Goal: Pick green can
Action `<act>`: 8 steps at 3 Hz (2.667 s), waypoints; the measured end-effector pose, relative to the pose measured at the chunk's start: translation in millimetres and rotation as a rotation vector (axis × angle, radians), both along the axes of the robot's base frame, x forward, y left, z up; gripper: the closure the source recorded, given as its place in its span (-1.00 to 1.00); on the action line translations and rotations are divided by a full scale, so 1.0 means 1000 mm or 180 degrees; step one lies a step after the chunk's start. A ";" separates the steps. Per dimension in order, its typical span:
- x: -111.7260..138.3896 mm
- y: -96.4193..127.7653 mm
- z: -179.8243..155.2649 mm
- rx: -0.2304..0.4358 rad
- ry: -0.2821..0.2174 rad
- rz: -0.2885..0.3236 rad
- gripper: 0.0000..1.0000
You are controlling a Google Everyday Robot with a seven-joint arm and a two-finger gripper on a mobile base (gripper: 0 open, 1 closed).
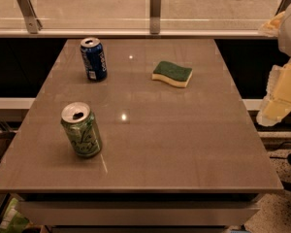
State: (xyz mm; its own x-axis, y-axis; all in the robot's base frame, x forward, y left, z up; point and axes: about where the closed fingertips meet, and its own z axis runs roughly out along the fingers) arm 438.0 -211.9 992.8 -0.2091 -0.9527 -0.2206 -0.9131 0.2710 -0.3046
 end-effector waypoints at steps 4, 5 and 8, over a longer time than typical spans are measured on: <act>-0.003 0.018 -0.017 0.0825 -0.0223 0.0081 -1.00; -0.012 0.031 -0.023 0.1228 -0.0272 0.0335 -1.00; -0.035 0.077 -0.038 0.2000 -0.0283 0.0840 -1.00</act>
Offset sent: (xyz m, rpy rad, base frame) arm 0.0072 0.0039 -0.0081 0.1409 -0.0346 -0.0272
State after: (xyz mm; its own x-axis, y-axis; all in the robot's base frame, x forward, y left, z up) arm 402.7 -134.4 955.0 0.0570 -0.6548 -0.7537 -0.9517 0.1926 -0.2393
